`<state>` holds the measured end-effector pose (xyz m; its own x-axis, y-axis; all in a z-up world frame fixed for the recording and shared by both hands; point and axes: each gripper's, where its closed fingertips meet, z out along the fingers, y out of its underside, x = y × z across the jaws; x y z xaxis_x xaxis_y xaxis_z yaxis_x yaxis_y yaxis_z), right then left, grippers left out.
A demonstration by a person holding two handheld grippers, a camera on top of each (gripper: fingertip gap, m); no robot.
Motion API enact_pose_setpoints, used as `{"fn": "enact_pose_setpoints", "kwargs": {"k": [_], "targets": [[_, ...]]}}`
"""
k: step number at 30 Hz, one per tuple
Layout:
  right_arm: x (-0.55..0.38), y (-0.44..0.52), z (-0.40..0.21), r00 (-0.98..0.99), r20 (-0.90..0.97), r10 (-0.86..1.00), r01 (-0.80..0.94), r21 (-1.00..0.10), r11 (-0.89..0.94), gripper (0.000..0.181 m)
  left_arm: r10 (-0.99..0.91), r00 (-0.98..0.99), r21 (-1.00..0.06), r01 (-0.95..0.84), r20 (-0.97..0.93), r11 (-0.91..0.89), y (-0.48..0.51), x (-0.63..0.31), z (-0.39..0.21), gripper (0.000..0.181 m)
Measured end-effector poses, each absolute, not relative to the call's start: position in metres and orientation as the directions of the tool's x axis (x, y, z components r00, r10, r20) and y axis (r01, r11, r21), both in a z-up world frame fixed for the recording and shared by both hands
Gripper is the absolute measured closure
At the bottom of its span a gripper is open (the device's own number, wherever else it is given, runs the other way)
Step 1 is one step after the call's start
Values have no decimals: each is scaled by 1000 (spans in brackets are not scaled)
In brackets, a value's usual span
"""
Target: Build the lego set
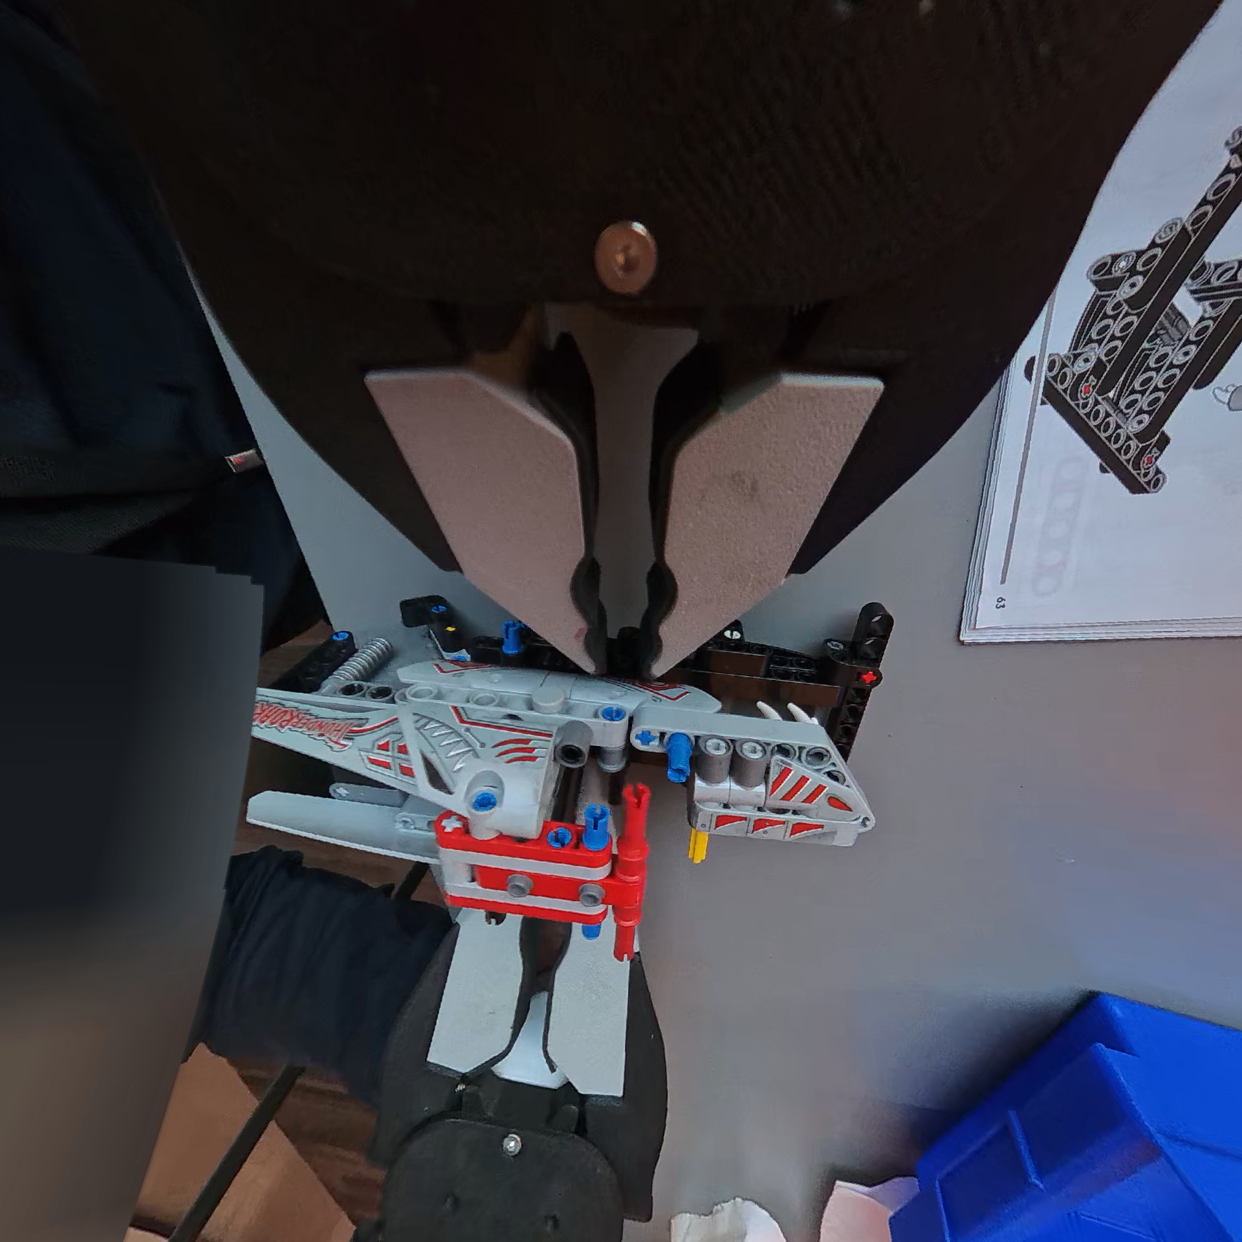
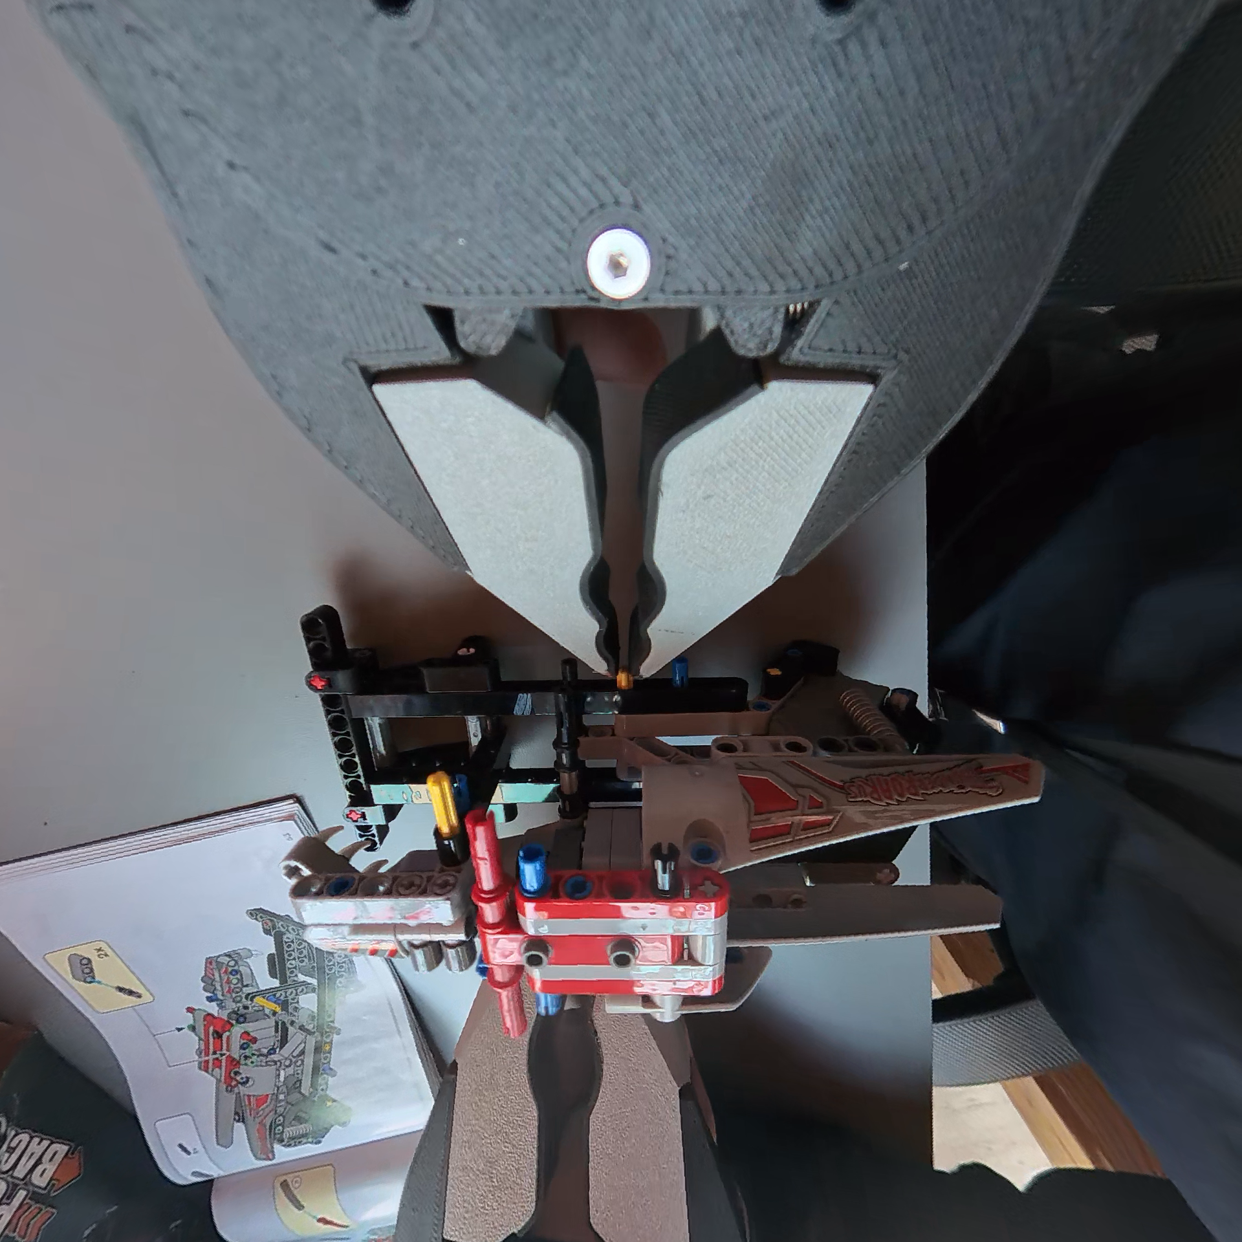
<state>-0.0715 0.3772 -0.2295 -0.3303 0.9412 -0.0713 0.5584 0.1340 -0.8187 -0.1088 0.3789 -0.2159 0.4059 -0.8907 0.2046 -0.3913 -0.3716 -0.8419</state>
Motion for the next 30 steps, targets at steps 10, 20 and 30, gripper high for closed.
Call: {"fn": "enact_pose_setpoints", "kwargs": {"k": [10, 20, 30], "targets": [[-74, 377, -231, -336, -20, 942, 551, -815, 179, 181, -872, 447, -843, -375, 199, -385, 380, -109, -215, 176], [-76, 377, -231, -336, 13, 942, 544, -814, 205, 181, -864, 464, -845, -369, 194, -388, 381, -110, -215, 176], [-79, 382, -229, -307, 22, 951, 534, -823, 192, 181, -854, 480, -843, -358, 202, -401, 384, -114, -216, 176]]}}
